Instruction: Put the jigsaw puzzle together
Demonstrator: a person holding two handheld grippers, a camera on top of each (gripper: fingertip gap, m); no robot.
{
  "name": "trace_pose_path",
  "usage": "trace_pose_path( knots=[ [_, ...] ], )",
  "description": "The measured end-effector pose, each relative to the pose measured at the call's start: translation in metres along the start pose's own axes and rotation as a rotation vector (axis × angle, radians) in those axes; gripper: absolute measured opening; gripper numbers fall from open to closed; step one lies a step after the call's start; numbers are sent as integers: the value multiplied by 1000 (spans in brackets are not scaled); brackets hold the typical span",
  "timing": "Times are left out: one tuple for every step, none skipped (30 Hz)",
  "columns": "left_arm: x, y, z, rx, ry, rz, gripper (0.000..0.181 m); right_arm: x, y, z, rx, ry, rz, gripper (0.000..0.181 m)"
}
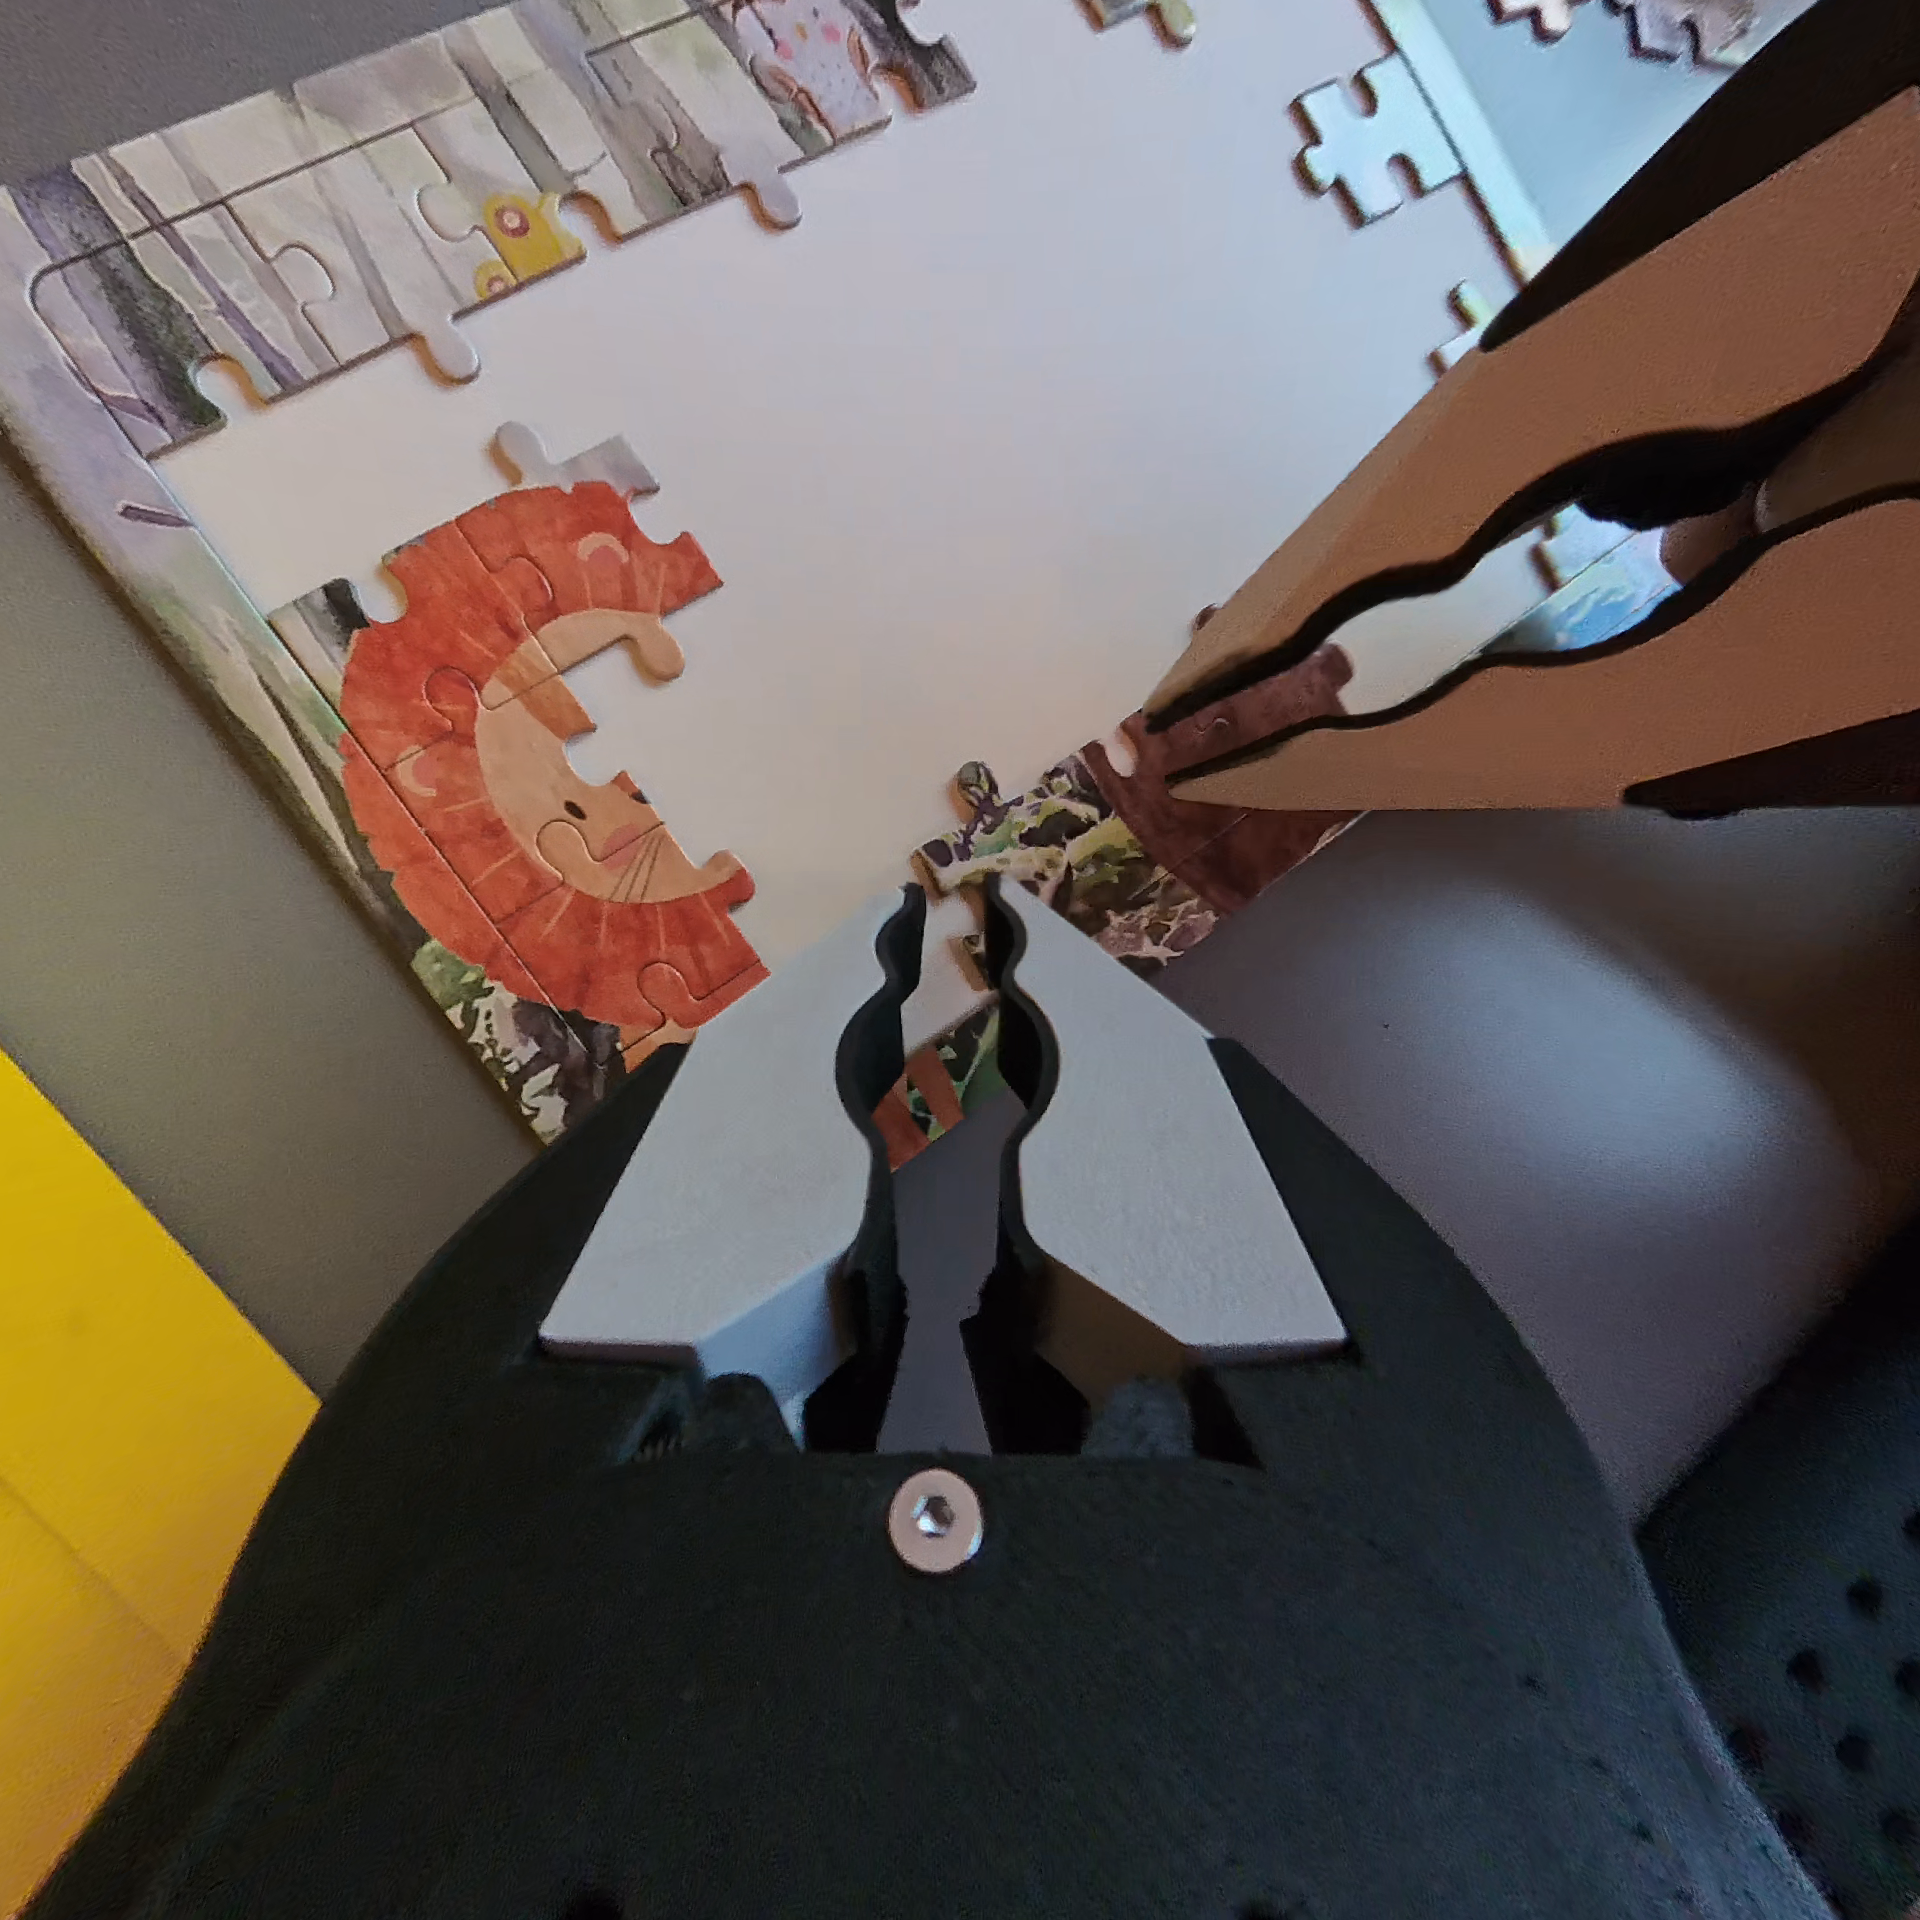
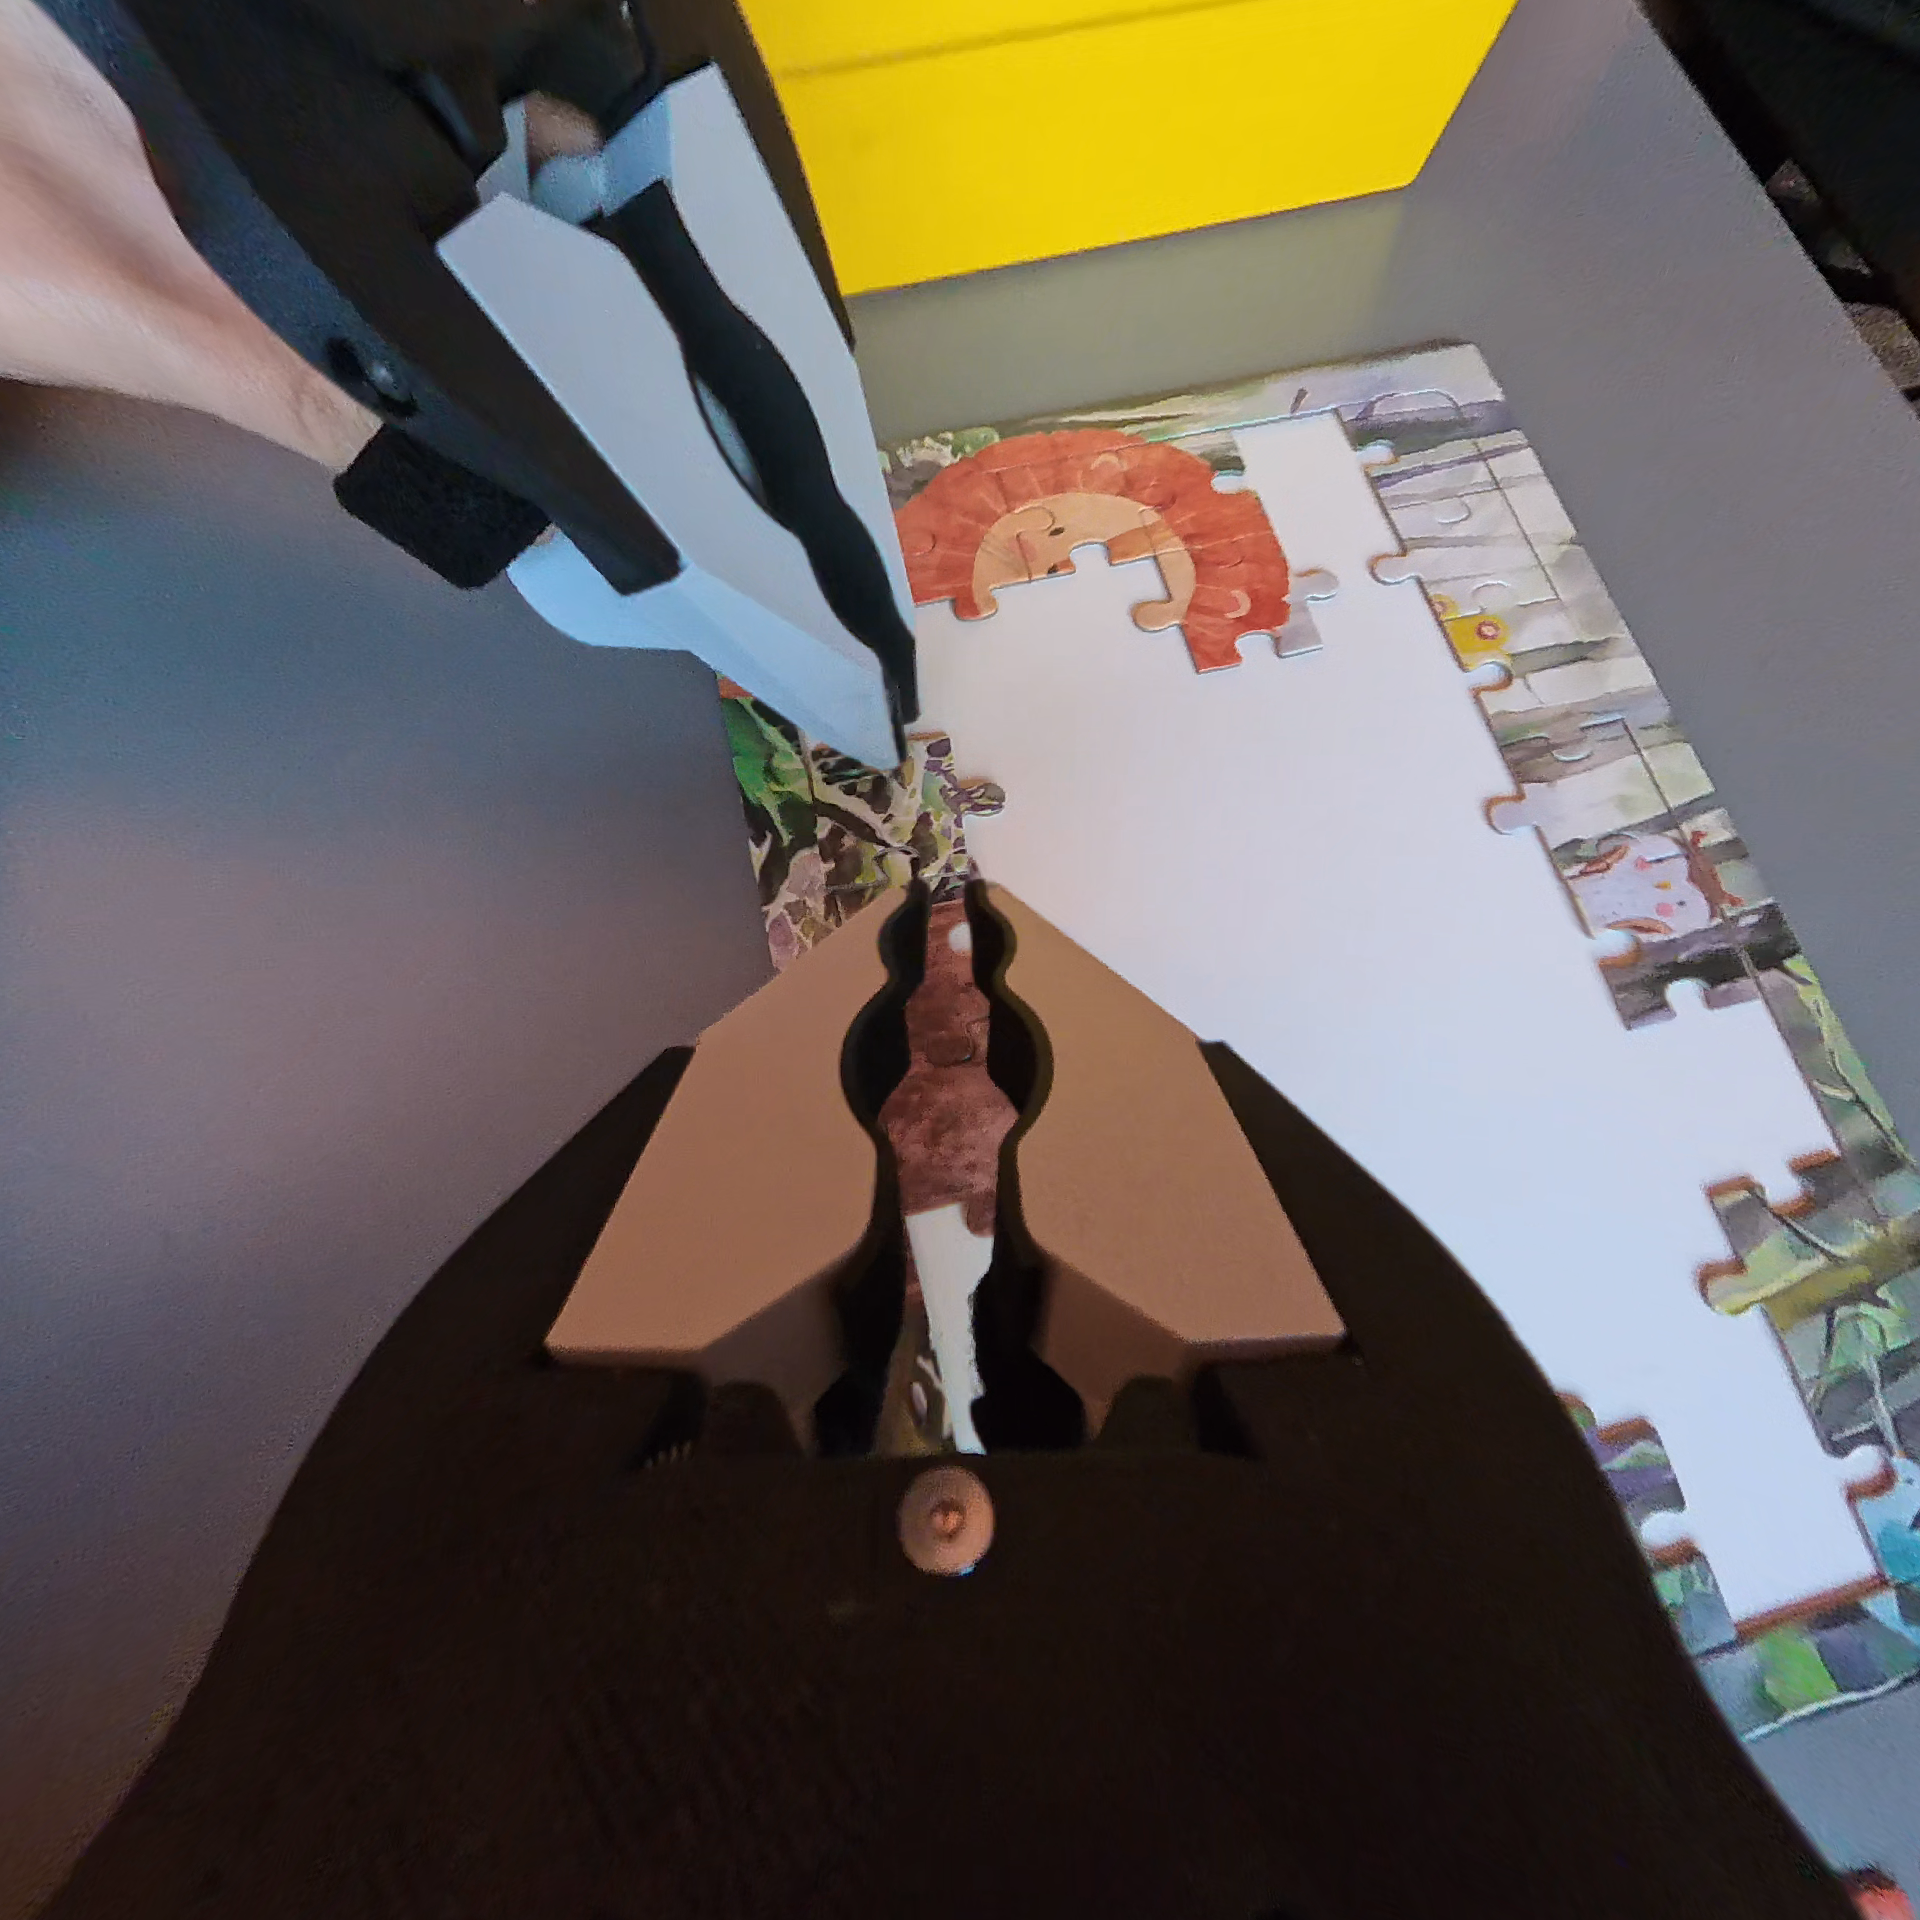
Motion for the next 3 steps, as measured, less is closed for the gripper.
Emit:
trace_pose_path(
  knots=[
    [1,0,1,-6,8,6,8,0,1,3,8,12,-21,5],
    [1,-1,1,-3,13,9,8,0,2,5,18,19,-38,4],
    [1,-2,1,3,17,9,8,-1,2,7,27,16,-48,2]
  ],
)
Point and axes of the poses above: each gripper's, where its closed fingertips meet, z out along the fingers, x out of its underside, y = z × x across the jaws, the point moved 7 cm from there along -z, back along the fingers, and after that the axes turned 13 degrees about -z, right-handed, at the moved point
